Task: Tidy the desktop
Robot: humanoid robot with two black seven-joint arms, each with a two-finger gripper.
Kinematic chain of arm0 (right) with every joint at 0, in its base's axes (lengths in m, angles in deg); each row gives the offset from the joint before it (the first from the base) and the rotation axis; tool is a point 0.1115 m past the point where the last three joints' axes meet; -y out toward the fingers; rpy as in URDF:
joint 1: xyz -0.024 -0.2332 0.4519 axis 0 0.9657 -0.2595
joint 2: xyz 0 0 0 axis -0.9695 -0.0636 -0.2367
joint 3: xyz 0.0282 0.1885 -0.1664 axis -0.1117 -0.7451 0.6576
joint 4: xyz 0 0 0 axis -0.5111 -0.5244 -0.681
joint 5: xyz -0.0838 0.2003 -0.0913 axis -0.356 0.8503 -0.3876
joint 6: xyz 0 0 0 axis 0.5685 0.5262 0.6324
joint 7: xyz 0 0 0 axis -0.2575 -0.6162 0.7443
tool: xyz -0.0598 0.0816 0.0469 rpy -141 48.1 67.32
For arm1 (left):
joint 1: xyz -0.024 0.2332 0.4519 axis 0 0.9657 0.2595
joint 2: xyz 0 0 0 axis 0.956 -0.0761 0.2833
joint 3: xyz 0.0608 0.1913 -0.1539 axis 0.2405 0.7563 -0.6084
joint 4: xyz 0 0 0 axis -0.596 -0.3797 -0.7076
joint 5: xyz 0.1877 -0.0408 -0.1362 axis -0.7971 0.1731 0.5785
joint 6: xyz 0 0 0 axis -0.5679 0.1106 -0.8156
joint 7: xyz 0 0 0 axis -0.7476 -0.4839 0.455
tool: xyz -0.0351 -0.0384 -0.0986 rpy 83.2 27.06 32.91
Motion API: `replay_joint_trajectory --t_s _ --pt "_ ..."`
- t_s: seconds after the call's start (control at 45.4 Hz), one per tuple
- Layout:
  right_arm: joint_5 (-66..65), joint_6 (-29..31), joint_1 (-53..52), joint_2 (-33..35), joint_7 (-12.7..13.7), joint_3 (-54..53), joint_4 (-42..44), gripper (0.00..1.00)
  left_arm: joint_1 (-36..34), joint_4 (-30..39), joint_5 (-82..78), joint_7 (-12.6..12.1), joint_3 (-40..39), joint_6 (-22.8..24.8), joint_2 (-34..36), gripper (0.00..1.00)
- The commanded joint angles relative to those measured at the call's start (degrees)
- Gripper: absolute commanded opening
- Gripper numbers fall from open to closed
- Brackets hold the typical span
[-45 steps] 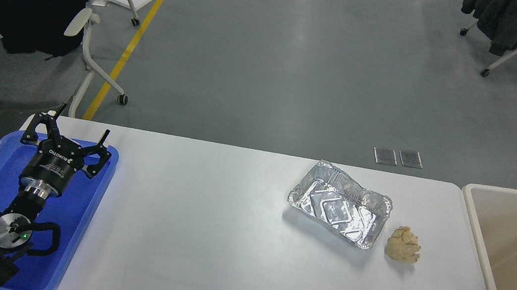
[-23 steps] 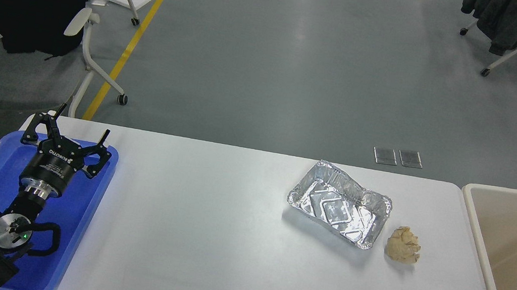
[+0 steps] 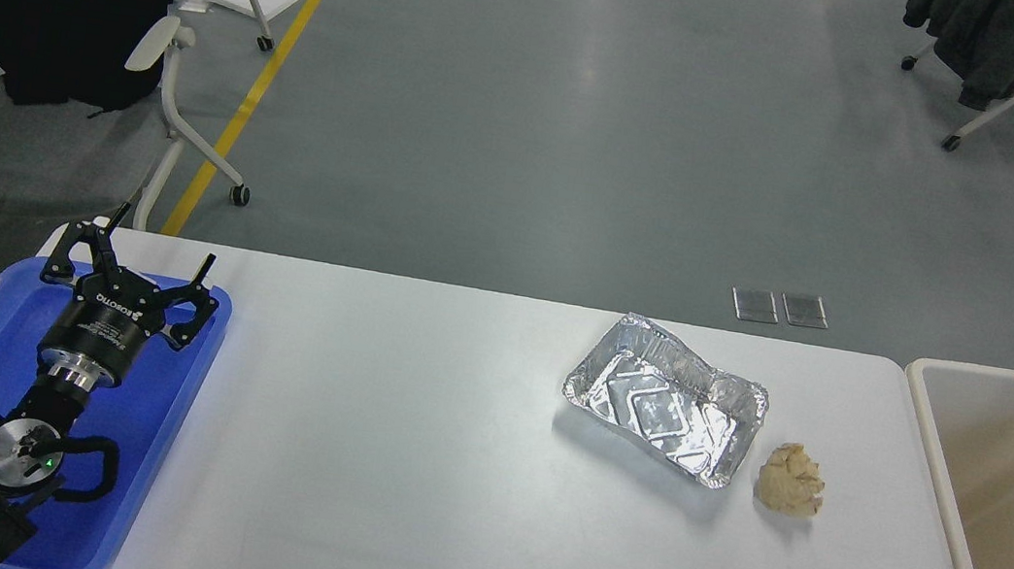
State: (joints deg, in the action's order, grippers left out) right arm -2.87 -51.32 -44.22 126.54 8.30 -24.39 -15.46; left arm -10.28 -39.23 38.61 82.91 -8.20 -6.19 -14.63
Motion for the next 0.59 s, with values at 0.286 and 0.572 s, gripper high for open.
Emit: replay_joint_trajectory --t_s 0.286,0.572 --pt "0.5 0.4 -10.5 3.1 0.0 -21.1 -3.1 1.0 0.0 0.0 0.0 0.0 0.0 0.0 0.0 0.99" --pt "2.2 0.8 -14.2 3.0 -0.2 -21.4 -3.6 1.0 0.0 0.1 0.0 0.0 0.0 0.0 0.0 0.99"
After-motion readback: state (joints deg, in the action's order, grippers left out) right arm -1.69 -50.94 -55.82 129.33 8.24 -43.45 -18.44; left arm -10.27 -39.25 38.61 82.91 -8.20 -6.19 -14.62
